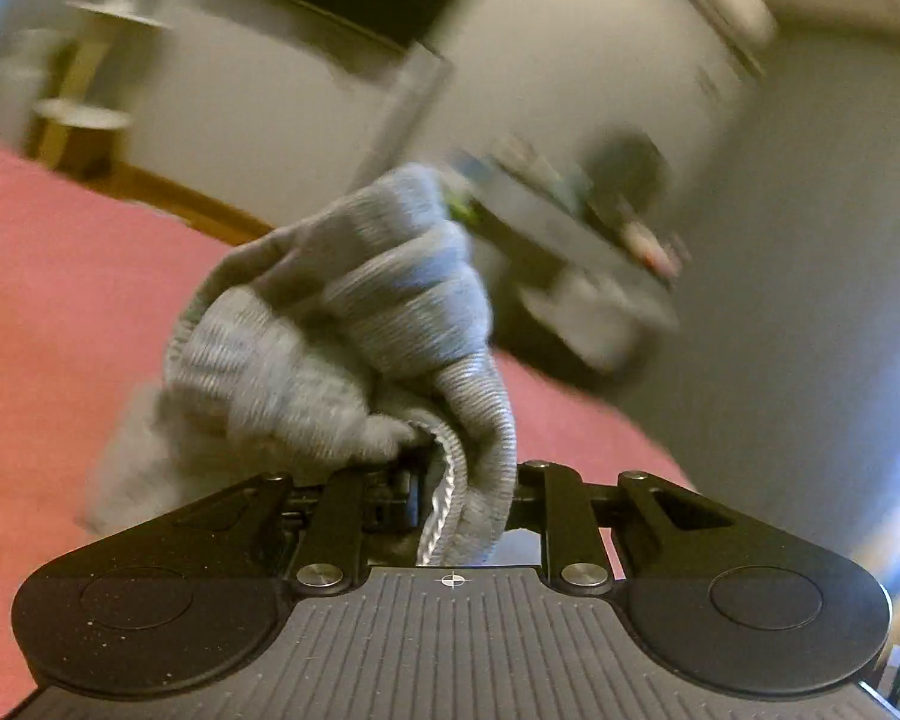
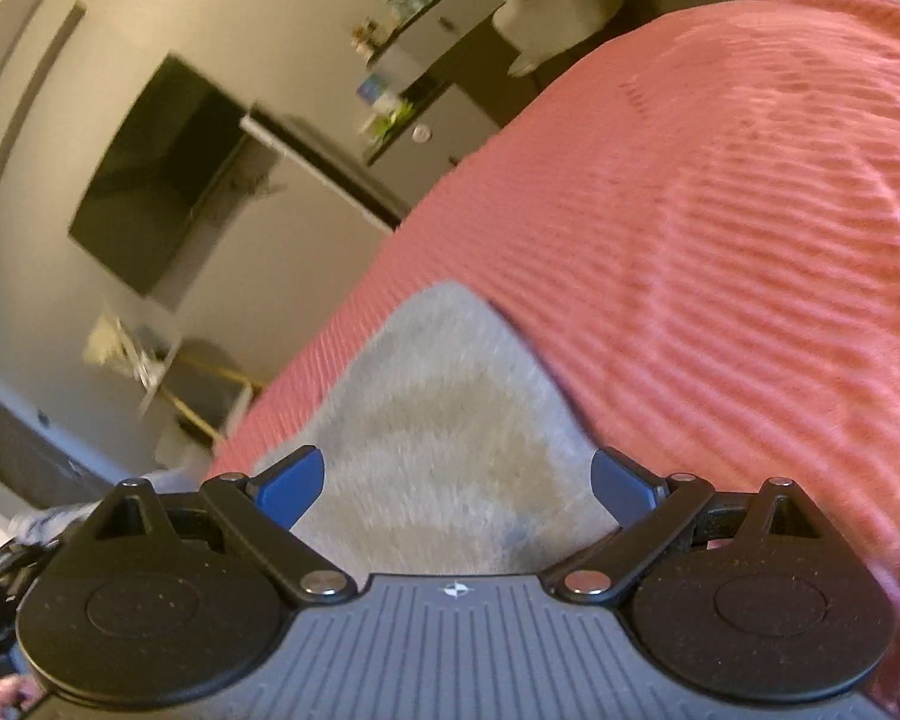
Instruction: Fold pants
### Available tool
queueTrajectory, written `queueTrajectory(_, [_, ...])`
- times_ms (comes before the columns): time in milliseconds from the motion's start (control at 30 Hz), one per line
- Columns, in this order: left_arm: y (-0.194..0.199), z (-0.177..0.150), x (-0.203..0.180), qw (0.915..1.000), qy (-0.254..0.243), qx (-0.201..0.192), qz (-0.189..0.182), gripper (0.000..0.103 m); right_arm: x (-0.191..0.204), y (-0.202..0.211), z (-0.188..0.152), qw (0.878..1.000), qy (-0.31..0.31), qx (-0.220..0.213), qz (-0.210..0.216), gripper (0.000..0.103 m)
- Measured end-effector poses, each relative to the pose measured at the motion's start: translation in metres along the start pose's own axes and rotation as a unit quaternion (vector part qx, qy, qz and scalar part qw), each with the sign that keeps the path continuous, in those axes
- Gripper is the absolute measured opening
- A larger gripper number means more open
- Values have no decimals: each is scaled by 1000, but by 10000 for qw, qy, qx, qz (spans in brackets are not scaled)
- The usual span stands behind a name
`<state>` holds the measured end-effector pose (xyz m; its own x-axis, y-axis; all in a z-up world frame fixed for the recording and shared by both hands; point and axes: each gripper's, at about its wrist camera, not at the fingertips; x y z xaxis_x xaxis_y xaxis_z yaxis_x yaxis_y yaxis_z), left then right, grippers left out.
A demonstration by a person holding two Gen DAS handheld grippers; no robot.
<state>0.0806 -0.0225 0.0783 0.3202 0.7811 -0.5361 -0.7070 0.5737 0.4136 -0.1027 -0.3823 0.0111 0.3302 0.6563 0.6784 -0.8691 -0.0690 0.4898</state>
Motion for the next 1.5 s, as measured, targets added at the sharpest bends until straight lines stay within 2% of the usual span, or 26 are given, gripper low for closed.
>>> queueTrajectory(67, [-41, -29, -41, 9985, -325, 438, -11, 23, -8, 7, 5, 10000, -39, -71, 15, 96])
queueTrajectory(133, [-84, -64, -70, 9945, -579, 869, -67, 29, -14, 12, 8, 9999, 12, -123, -52, 96])
queueTrajectory(167, [-101, -80, -80, 9920, -659, 1077, 68, 33, -20, 15, 9, 9998, 22, -135, -109, 96])
queueTrajectory(233, [-124, -110, -98, 9831, -1159, 1379, 319, 53, -32, 18, 11, 9997, -45, -92, -220, 96])
queueTrajectory(267, [-129, -119, -101, 9788, -1356, 1496, 333, 59, -38, 19, 13, 9996, -90, -67, -265, 96])
queueTrajectory(300, [-129, -122, -101, 9772, -1476, 1494, 317, 61, -44, 19, 14, 9994, -140, -32, -302, 96])
queueTrajectory(367, [-121, -119, -103, 9762, -1620, 1440, 110, 71, -55, 20, 17, 9990, -267, -10, -345, 96])
queueTrajectory(400, [-112, -116, -103, 9769, -1584, 1433, -59, 73, -59, 18, 18, 9989, -348, 2, -314, 96])
queueTrajectory(500, [-86, -94, -91, 9815, -1163, 1440, -495, 76, -59, 11, 19, 9987, -469, 44, -194, 96])
queueTrajectory(533, [-74, -86, -81, 9819, -936, 1447, -784, 79, -56, 10, 17, 9989, -441, 67, -134, 96])
queueTrajectory(567, [-62, -80, -70, 9827, -719, 1412, -956, 87, -52, 8, 17, 9991, -411, 112, -53, 96])
queueTrajectory(600, [-51, -78, -57, 9856, -528, 1322, -912, 90, -48, 6, 17, 9990, -402, 185, 53, 96])
queueTrajectory(667, [-32, -69, -34, 9931, -35, 1097, -402, 90, -40, 1, 13, 9981, -463, 336, 244, 96])
queueTrajectory(733, [-18, -65, -13, 9946, 421, 944, -43, 90, -33, -7, 14, 9969, -540, 427, 386, 96])
queueTrajectory(833, [5, -61, 31, 9918, 1040, 653, 345, 90, -22, -22, 14, 9945, -671, 438, 668, 94])
queueTrajectory(867, [9, -62, 43, 9910, 1124, 568, 453, 90, -20, -29, 13, 9937, -739, 467, 699, 87])
queueTrajectory(900, [12, -63, 55, 9889, 1188, 505, 730, 88, -20, -36, 13, 9932, -797, 540, 661, 75])
queueTrajectory(933, [13, -63, 63, 9860, 1265, 406, 1004, 88, -19, -44, 14, 9926, -857, 652, 559, 71])
queueTrajectory(1033, [14, -57, 84, 9799, 1355, 134, 1458, 88, -18, -60, 14, 9908, -1006, 750, 515, 74])
queueTrajectory(1100, [14, -55, 93, 9798, 1461, 101, 1364, 88, -17, -68, 16, 9901, -1088, 629, 628, 89])
queueTrajectory(1200, [4, -57, 104, 9789, 1556, 302, 1292, 88, -18, -81, 17, 9870, -1357, 529, 677, 89])
queueTrajectory(1233, [3, -59, 107, 9781, 1538, 395, 1345, 88, -17, -84, 16, 9870, -1414, 464, 608, 86])
queueTrajectory(1300, [1, -65, 113, 9775, 1497, 491, 1403, 88, -9, -86, 16, 9908, -1262, 358, 342, 55])
queueTrajectory(1367, [0, -64, 118, 9773, 1477, 455, 1448, 88, -6, -83, 14, 9902, -1339, 288, 276, 47])
queueTrajectory(1467, [8, -66, 119, 9764, 1583, 361, 1425, 88, -6, -59, 11, 9824, -1722, 16, 730, 44])
queueTrajectory(1500, [12, -68, 120, 9756, 1624, 354, 1431, 88, -6, -50, 9, 9823, -1714, -99, 754, 45])
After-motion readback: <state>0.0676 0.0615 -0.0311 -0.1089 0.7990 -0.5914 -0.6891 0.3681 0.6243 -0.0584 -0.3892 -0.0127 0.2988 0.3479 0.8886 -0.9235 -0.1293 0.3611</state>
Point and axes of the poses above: each gripper's, at about its wrist camera, not at the fingertips, and y roughly against the way its jaws point, x to its left, z to its top, and after that the axes turned 4 degrees about y, right-handed
